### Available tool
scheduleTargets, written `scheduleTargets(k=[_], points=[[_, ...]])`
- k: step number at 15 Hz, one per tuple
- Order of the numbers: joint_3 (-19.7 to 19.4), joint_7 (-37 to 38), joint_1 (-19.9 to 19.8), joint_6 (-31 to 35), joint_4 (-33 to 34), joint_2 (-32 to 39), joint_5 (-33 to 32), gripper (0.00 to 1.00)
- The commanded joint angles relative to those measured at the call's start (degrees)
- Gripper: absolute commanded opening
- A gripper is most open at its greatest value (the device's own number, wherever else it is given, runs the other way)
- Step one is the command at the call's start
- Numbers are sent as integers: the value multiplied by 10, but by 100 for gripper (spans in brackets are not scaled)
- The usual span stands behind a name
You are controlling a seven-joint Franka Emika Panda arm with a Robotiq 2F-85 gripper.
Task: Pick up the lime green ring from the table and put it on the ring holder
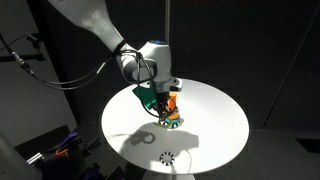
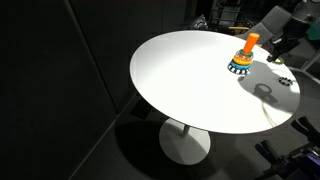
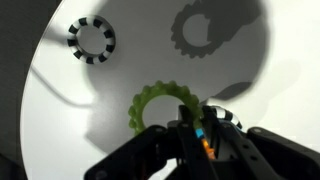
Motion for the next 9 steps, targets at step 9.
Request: scheduleTargets(k=[9], points=[[2,52,25,-82,38,-70,-1,7]])
